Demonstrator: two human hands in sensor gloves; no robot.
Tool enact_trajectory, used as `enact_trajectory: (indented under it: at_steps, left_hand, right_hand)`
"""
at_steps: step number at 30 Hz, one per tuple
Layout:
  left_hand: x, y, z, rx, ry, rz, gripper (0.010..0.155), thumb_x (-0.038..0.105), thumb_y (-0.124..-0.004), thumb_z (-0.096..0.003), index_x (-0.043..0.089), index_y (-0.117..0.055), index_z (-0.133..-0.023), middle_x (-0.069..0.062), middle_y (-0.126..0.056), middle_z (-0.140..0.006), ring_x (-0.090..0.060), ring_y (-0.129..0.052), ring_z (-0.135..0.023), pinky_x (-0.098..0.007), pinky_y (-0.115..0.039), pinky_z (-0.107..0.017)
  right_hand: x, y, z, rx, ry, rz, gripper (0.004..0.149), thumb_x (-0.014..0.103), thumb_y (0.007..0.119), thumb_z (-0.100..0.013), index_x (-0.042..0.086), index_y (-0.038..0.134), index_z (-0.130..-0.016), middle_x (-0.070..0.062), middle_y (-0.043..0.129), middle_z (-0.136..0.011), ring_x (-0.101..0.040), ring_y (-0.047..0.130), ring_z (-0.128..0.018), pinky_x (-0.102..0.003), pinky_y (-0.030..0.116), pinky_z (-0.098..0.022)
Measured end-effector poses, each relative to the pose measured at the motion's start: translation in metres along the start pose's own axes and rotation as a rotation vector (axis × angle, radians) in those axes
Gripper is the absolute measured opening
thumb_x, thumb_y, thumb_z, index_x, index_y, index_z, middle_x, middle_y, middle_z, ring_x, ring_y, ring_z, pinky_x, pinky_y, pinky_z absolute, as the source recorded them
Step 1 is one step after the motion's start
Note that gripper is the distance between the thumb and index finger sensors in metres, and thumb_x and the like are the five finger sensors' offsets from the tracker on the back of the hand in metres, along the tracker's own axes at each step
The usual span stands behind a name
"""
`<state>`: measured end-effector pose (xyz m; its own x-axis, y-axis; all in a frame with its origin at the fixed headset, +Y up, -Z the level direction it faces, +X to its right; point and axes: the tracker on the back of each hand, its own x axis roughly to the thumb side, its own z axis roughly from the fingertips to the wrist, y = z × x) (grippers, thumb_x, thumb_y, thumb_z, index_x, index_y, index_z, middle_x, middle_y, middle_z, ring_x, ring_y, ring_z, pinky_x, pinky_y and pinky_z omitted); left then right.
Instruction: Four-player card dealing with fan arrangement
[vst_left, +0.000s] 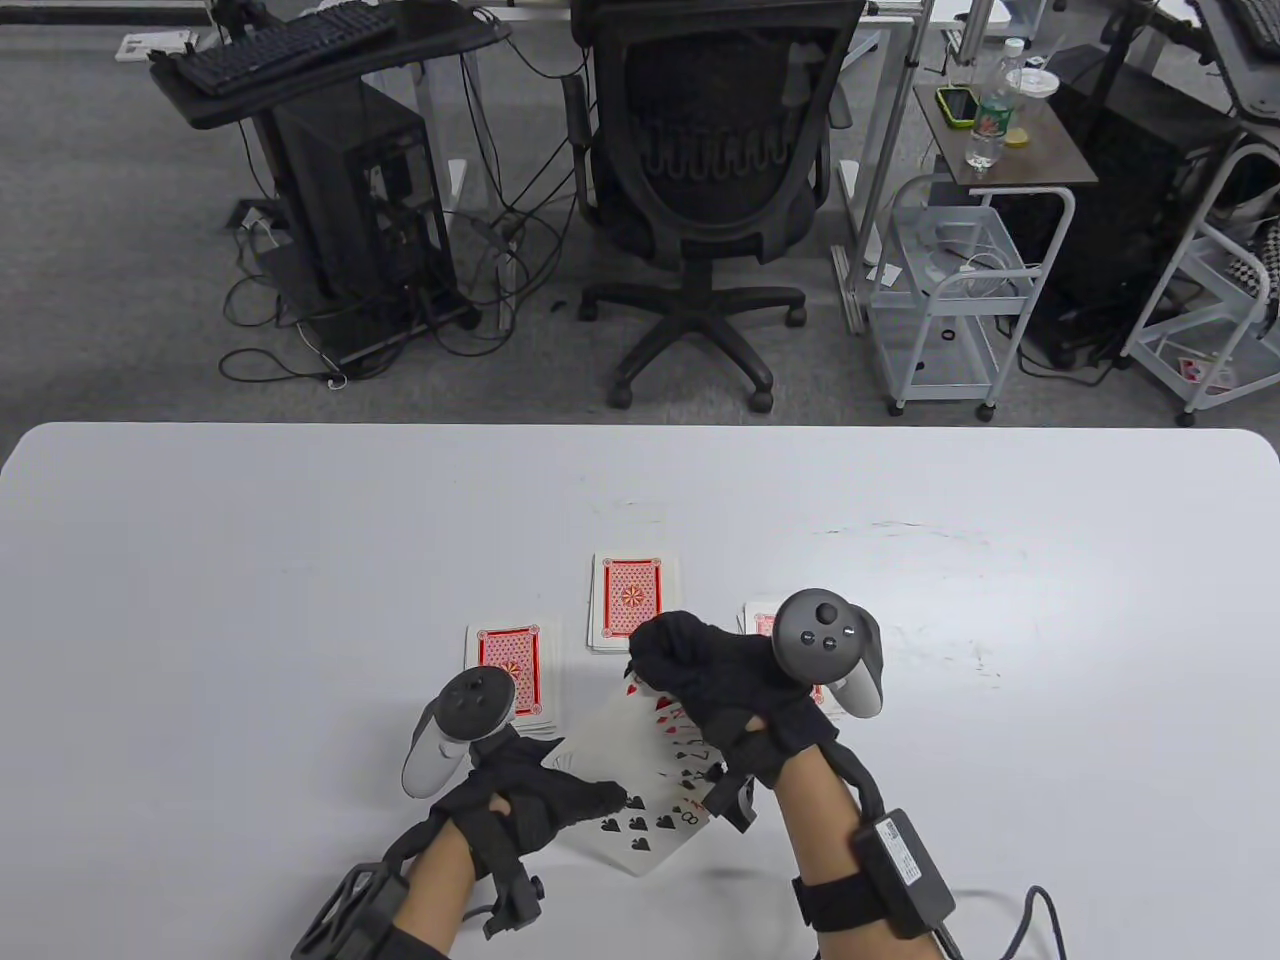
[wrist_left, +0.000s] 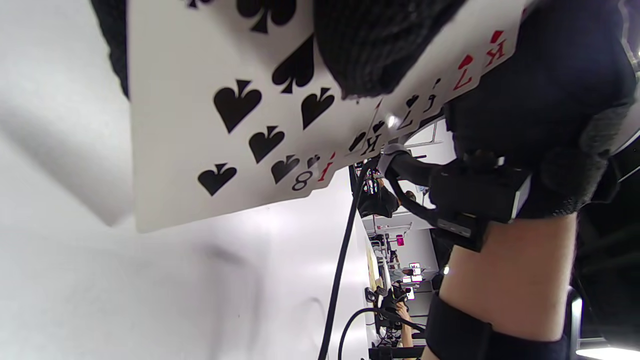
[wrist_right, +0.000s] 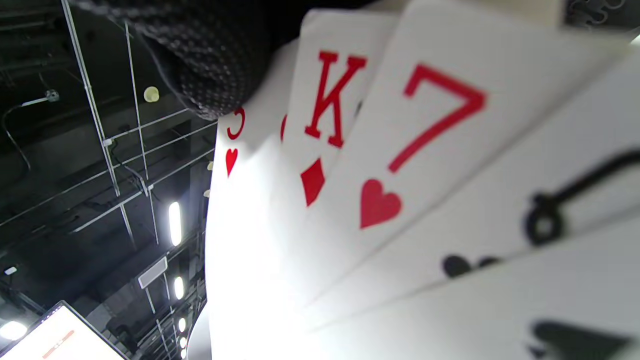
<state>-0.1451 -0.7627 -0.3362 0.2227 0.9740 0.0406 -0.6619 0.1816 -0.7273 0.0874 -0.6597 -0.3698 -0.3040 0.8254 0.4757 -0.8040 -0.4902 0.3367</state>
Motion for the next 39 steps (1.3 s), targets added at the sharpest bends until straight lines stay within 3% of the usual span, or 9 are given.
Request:
enact_trajectory:
  at_steps: [2, 4, 6, 12, 16, 23, 29, 31, 39]
  left_hand:
    - [-0.003, 0.003, 0.001, 0.024, -0.002, 0.047, 0.057, 0.025, -0.082, -0.0511, 0.036, -0.063, -0.104, 0.001, -0.083, -0.102, -0.036, -0.096, -0.083, -0.053, -0.087, -0.054]
    - [-0.004, 0.007, 0.002, 0.065, -0.031, 0.122, 0.057, 0.025, -0.082, -0.0517, 0.037, -0.062, -0.103, 0.003, -0.081, -0.103, -0.036, -0.095, -0.085, -0.053, -0.086, -0.055]
    - [-0.006, 0.011, 0.005, 0.119, -0.063, 0.200, 0.056, 0.026, -0.082, -0.0521, 0.038, -0.062, -0.103, 0.004, -0.080, -0.104, -0.036, -0.093, -0.086, -0.053, -0.085, -0.056]
    - [-0.009, 0.016, 0.009, 0.204, -0.100, 0.307, 0.056, 0.026, -0.081, -0.0528, 0.039, -0.061, -0.103, 0.008, -0.078, -0.104, -0.035, -0.088, -0.091, -0.053, -0.084, -0.058]
    - [-0.010, 0.015, 0.010, 0.239, -0.111, 0.340, 0.057, 0.025, -0.080, -0.0532, 0.040, -0.059, -0.103, 0.011, -0.076, -0.105, -0.037, -0.084, -0.094, -0.054, -0.085, -0.057]
    - [-0.012, 0.014, 0.012, 0.314, -0.087, 0.405, 0.058, 0.024, -0.080, -0.0534, 0.040, -0.058, -0.104, 0.010, -0.077, -0.104, -0.037, -0.088, -0.090, -0.054, -0.088, -0.054]
    - [-0.012, 0.016, 0.014, 0.332, -0.085, 0.422, 0.058, 0.024, -0.081, -0.0531, 0.038, -0.057, -0.104, 0.010, -0.077, -0.103, -0.037, -0.089, -0.089, -0.054, -0.089, -0.053]
    - [-0.012, 0.015, 0.015, 0.348, -0.078, 0.437, 0.058, 0.024, -0.080, -0.0532, 0.038, -0.057, -0.104, 0.009, -0.077, -0.103, -0.037, -0.089, -0.089, -0.054, -0.089, -0.053]
    - [-0.012, 0.016, 0.017, 0.372, -0.080, 0.480, 0.057, 0.024, -0.080, -0.0534, 0.037, -0.057, -0.104, 0.008, -0.077, -0.104, -0.037, -0.091, -0.088, -0.054, -0.089, -0.052]
  right_hand:
    - [-0.005, 0.000, 0.001, -0.002, 0.017, -0.038, 0.041, 0.033, 0.076, -0.056, 0.014, 0.074, -0.091, -0.011, 0.090, -0.078, -0.032, 0.105, -0.062, -0.061, 0.071, -0.055]
    - [-0.012, -0.004, 0.005, -0.048, 0.069, -0.065, 0.052, 0.045, 0.074, -0.057, 0.014, 0.069, -0.099, -0.015, 0.082, -0.088, -0.037, 0.098, -0.072, -0.064, 0.068, -0.056]
    - [-0.018, -0.010, 0.010, -0.128, 0.120, -0.033, 0.055, 0.049, 0.078, -0.055, 0.016, 0.070, -0.099, -0.014, 0.080, -0.090, -0.037, 0.095, -0.071, -0.065, 0.067, -0.055]
    - [-0.019, 0.000, 0.009, -0.090, 0.187, 0.113, 0.061, 0.053, 0.083, -0.051, 0.017, 0.069, -0.098, -0.010, 0.079, -0.088, -0.031, 0.095, -0.067, -0.065, 0.067, -0.056]
    - [-0.015, 0.014, 0.011, -0.289, 0.167, 0.100, 0.045, 0.040, 0.088, -0.048, 0.018, 0.078, -0.086, -0.006, 0.088, -0.073, -0.025, 0.101, -0.052, -0.063, 0.071, -0.052]
    - [-0.005, 0.017, 0.013, -0.308, 0.057, 0.199, 0.056, 0.024, 0.088, -0.049, 0.017, 0.064, -0.099, -0.006, 0.083, -0.078, -0.029, 0.099, -0.060, -0.065, 0.068, -0.055]
    - [0.000, 0.019, 0.014, -0.307, -0.024, 0.252, 0.051, 0.030, 0.087, -0.052, 0.027, 0.068, -0.100, -0.008, 0.083, -0.081, -0.031, 0.098, -0.063, -0.067, 0.067, -0.055]
    - [0.004, 0.020, 0.014, -0.315, -0.093, 0.369, 0.051, 0.032, 0.087, -0.052, 0.029, 0.069, -0.100, -0.009, 0.085, -0.082, -0.032, 0.100, -0.063, -0.067, 0.069, -0.054]
    - [0.005, 0.032, 0.015, -0.273, -0.161, 0.462, 0.058, 0.031, 0.086, -0.052, 0.023, 0.064, -0.104, -0.024, 0.063, -0.102, -0.049, 0.079, -0.090, -0.072, 0.062, -0.057]
